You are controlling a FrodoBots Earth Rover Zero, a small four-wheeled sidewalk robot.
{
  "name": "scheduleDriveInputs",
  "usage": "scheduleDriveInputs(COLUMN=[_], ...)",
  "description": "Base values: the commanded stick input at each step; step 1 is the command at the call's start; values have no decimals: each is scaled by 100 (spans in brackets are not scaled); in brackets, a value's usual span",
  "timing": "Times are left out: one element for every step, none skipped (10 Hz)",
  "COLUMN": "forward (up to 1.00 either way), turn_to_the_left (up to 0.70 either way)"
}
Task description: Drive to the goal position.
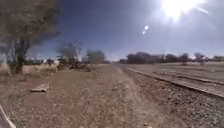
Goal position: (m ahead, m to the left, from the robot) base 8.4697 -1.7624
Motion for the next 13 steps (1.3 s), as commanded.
scheduleDriveInputs(forward=[70, 70, 70, 70, 70, 70, 70, 70, 70, 70, 70, 70, 70], turn_to_the_left=[7, 18, 13, 9, 5, 1, 0, 0, 0, 0, 0, 0, 0])
